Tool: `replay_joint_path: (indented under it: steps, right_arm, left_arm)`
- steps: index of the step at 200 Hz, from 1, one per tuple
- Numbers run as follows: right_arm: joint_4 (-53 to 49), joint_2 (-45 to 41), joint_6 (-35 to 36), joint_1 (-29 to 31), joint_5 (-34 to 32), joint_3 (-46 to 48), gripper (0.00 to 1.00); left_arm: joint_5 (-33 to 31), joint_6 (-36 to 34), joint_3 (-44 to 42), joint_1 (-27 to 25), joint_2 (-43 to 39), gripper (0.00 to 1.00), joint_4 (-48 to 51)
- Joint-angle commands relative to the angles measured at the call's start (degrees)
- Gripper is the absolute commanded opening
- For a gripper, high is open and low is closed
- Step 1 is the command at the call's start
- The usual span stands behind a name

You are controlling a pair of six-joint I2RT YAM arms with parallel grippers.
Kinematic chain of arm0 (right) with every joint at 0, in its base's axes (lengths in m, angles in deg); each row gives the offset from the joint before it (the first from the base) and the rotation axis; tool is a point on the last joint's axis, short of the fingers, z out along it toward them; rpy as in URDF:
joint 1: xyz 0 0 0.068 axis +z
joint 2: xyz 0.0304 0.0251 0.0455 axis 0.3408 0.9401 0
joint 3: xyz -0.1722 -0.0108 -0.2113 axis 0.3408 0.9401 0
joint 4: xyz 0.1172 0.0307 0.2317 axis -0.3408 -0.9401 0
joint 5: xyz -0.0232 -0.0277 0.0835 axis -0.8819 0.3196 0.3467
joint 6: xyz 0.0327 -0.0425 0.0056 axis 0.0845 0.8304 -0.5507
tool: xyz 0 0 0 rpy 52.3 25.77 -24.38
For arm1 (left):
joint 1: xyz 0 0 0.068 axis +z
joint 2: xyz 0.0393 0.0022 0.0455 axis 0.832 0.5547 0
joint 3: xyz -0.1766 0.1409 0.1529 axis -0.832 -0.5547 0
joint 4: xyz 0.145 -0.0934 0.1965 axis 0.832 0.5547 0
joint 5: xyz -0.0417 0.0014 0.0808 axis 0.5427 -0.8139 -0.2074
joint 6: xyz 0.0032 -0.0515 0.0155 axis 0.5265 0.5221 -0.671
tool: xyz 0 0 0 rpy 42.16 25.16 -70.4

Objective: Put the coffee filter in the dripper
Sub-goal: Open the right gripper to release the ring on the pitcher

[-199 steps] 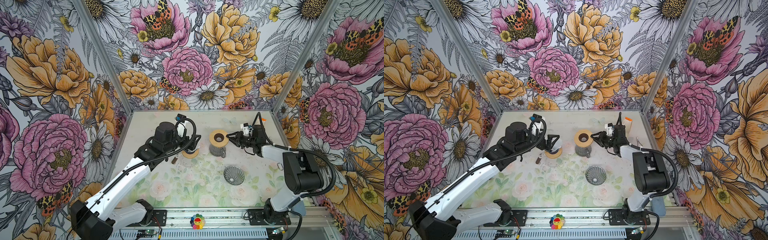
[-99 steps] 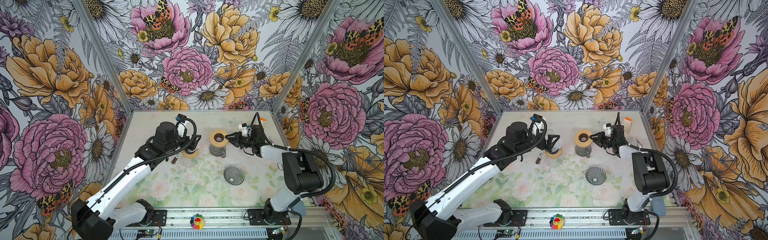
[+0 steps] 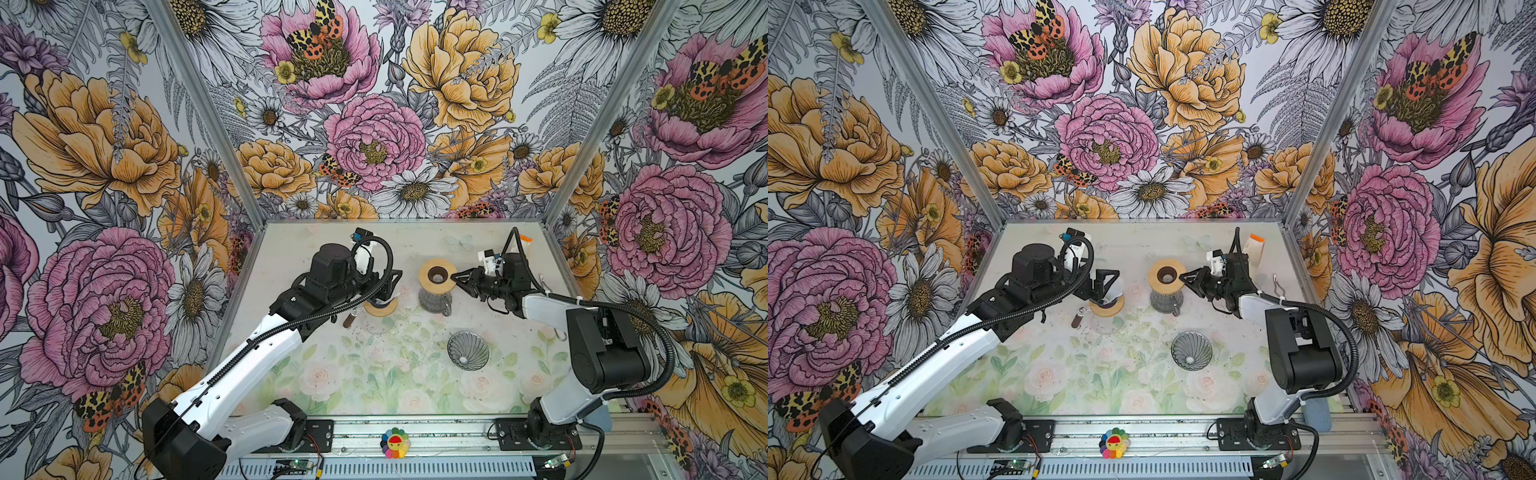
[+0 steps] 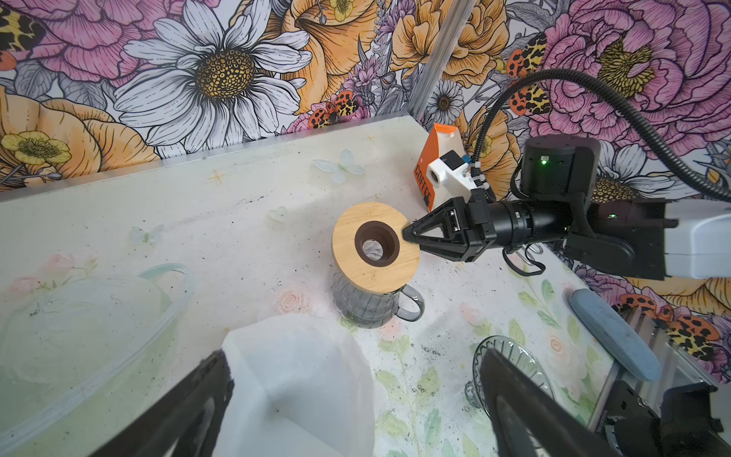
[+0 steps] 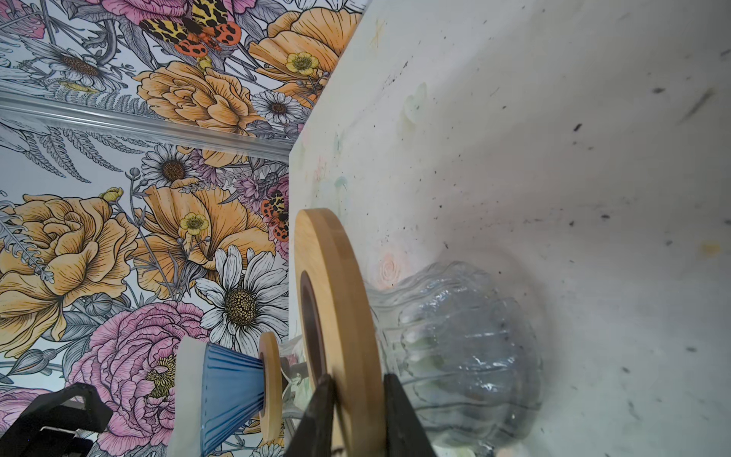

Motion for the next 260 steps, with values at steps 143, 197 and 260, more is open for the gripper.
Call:
replay_joint_path:
  steps: [143,197,260]
  right_arm:
    - [-0.44,-5.78,0.30,1.83,-1.12,3.42,0.22]
    - [-0.59,-5.86,0.68,1.60,-2.47,4.97,0.22]
    - [-5.29,-8.86,3.95,1.40,-3.50,4.68,0.31]
  left_arm:
    - [0.50,-0.05,-1.42,0.13,-1.68,0.99,-0.23]
    - [0.37,0.03,-1.84,0.38,-2.28,0.99,-0.23]
    - [1.06,-0.05,-0.59,0.38,-1.42,0.99,-0.33]
